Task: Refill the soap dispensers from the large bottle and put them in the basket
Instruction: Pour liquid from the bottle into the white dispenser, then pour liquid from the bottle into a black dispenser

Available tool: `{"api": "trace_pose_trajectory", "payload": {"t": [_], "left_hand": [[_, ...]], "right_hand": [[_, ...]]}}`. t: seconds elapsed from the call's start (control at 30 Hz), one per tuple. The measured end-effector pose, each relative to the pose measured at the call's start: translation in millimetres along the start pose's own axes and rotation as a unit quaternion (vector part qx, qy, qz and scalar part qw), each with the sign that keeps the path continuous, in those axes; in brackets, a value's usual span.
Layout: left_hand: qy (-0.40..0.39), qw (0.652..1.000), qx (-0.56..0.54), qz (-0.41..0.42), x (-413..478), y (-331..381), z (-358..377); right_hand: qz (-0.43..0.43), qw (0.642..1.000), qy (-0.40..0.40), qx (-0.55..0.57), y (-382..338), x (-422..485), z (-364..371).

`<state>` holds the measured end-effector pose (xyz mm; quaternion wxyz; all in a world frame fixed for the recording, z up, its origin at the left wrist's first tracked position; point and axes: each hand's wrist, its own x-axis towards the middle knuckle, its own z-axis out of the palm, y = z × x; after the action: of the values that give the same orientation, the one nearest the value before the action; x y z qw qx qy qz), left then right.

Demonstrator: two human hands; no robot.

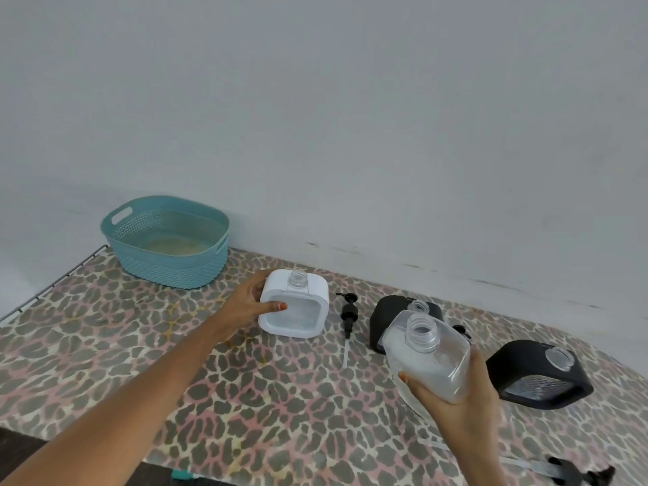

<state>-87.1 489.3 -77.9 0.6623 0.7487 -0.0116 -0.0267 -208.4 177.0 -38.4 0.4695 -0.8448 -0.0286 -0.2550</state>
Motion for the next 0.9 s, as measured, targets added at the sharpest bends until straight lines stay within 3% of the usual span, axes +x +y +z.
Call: {"api": "trace_pose_trajectory", "payload": {"t": [0.6, 0.9], "left_hand": [[-0.010, 0.999, 0.040, 0.027, -0.9, 7.8, 0.2], [0.057, 0.985, 0.094, 0.135, -11.1, 57.1, 11.7]], "right_hand": [[0.036, 0.999, 0.011, 0.020, 2.7, -5.2, -5.7], [0.042, 0.998, 0.029, 0.027, -5.8, -17.0, -30.8]]}}
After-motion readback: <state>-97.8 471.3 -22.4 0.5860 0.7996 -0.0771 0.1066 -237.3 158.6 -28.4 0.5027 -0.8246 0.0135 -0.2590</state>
